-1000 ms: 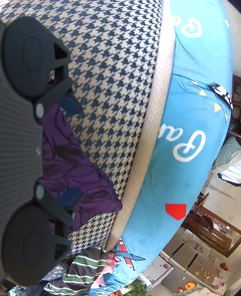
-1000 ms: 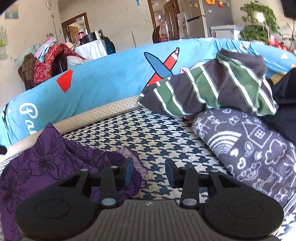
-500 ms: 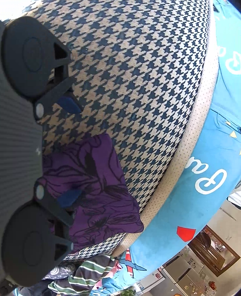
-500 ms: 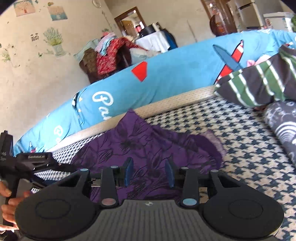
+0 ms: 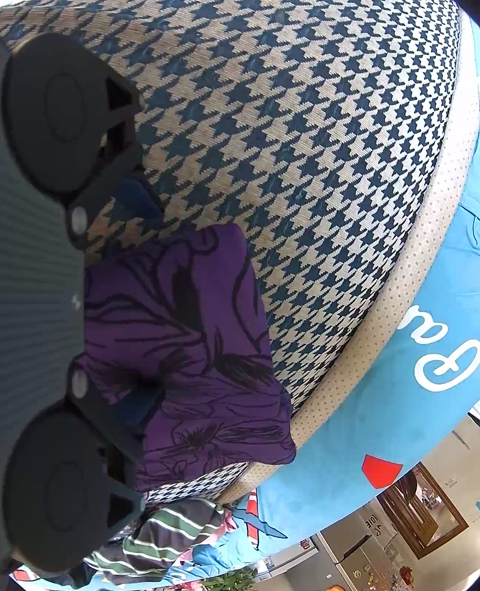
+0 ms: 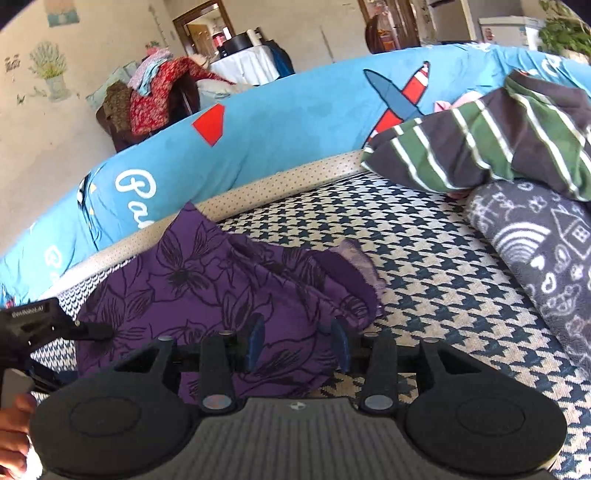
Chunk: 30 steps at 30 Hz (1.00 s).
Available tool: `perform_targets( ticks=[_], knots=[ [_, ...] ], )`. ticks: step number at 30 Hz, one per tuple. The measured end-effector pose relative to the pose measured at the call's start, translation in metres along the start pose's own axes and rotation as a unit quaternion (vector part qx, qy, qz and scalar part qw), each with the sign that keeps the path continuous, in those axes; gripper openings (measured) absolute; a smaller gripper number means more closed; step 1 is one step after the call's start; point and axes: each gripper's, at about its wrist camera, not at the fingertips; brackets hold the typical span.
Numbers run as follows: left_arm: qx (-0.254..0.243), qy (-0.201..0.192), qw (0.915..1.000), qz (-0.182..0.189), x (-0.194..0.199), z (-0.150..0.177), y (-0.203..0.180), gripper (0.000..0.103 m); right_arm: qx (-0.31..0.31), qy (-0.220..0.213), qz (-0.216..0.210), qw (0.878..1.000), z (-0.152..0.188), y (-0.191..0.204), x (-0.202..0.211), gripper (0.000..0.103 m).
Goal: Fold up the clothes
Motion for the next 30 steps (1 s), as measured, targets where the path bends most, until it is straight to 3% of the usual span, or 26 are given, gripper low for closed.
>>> perform_targets(
  ticks=[4,10,17,19,21,26,30],
  knots=[
    [0.0,0.002,1.0,-0.001,-0.012,-0.002,-0.001,0.103,-0.044,0.023,0.001,0.999,-0.002,-0.021,-0.008,0.052],
    [-0.021,-0.006,0.9997,-0.011,-0.023,-0.003,-0.01,0.103,-0.099,0.046,-0.019,0.994,-0.001,-0.032,-0.028,0.073],
    [-0.041,-0.009,0.9987,-0.027,-0.034,-0.004,-0.022,0.103,-0.109,0.046,-0.046,0.992,0.001,-0.018,-0.051,0.077],
    [-0.055,-0.012,0.9978,-0.034,-0.035,-0.001,-0.026,0.101,-0.089,0.042,-0.048,0.994,0.001,-0.008,-0.053,0.072],
    [-0.065,-0.017,0.9969,-0.041,-0.034,0.002,-0.029,0.09,-0.067,0.047,-0.057,0.995,0.002,0.003,-0.056,0.053],
    [-0.061,-0.03,0.997,-0.038,-0.02,0.002,-0.027,0.062,-0.043,0.038,-0.053,0.997,0.003,0.017,-0.055,0.027],
    [-0.066,-0.042,0.9959,-0.046,-0.01,0.003,-0.032,0.046,-0.037,0.024,-0.063,0.997,0.002,0.021,-0.049,0.019]
  ],
)
Point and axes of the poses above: each gripper's, at about its wrist camera, not at the fingertips, and x roughly against the way its jaws point, y to its left, z to its underside, and after that the axes turned 13 degrees about z, right-handed
